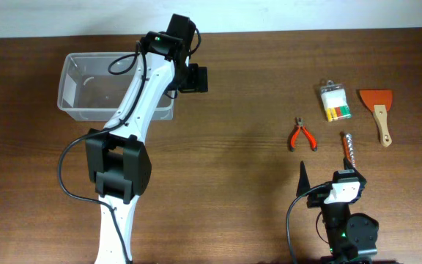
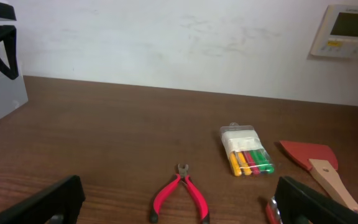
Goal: Pack container
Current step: 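Lower the left gripper onto the container's right rim and grip it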
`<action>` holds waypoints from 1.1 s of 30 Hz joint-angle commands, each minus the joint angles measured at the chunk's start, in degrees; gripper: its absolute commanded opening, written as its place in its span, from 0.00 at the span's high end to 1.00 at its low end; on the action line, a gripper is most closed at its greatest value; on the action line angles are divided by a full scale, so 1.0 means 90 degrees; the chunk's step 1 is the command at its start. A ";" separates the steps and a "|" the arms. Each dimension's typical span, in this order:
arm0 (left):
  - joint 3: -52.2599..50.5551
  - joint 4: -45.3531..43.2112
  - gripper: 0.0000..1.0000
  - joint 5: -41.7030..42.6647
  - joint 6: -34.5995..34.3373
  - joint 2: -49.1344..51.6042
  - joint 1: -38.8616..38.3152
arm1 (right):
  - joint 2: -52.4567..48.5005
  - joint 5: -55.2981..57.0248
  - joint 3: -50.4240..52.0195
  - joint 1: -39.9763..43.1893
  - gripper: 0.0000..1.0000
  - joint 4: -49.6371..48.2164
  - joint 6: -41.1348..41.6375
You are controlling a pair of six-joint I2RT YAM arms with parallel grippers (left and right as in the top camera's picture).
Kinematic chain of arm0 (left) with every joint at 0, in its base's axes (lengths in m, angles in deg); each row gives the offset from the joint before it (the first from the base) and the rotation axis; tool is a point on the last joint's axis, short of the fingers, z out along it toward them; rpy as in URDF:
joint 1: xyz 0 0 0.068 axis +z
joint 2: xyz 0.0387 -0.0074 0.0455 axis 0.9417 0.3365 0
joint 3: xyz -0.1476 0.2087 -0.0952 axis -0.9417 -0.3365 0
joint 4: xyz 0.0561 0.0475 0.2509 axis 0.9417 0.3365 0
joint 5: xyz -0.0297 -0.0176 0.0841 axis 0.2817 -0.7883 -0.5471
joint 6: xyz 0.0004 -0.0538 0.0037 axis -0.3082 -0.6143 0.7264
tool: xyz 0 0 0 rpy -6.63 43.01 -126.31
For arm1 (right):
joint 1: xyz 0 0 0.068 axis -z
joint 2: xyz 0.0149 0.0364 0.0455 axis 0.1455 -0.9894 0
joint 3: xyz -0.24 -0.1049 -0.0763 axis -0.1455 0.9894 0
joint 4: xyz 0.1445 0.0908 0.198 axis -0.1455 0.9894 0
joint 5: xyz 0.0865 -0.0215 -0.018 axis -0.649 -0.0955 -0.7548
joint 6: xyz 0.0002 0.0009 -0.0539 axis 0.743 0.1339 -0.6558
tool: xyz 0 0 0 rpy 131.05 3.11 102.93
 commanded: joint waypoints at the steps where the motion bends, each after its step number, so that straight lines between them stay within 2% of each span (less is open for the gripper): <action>1: 0.0070 -0.0063 0.01 0.0070 -0.0143 0.0068 0.0051 | 0.0041 0.0078 0.0034 0.0053 0.01 0.0039 0.0027; 4: 0.0070 -0.0046 0.01 0.0039 -0.0112 0.0068 0.0053 | 0.0041 0.0078 0.0034 0.0053 0.01 0.0039 0.0027; 8: 0.0070 0.0109 0.01 -0.0559 -0.0114 0.0068 0.0053 | 0.0041 0.0078 0.0034 0.0053 0.01 0.0039 0.0027; 21: 0.0046 0.0102 0.01 -0.0767 -0.0063 0.0330 0.0053 | 0.0041 0.0078 0.0034 0.0053 0.01 0.0039 0.0027; 30: 0.0046 0.0049 0.01 -0.0675 0.0265 0.0568 0.0061 | 0.0041 0.0078 0.0034 0.0053 0.01 0.0041 0.0027; 31: 0.0046 0.0024 0.03 -0.0675 0.0267 0.0568 0.0070 | 0.0041 0.0078 0.0034 0.0053 0.01 0.0039 0.0027; 32: 0.0046 0.0002 0.17 -0.0675 0.0267 0.0568 0.0080 | 0.0041 0.0078 0.0034 0.0053 0.01 0.0039 0.0027; 33: 0.0046 -0.0017 0.27 -0.0675 0.0267 0.0568 0.0097 | 0.0041 0.0078 0.0034 0.0053 0.01 0.0039 0.0027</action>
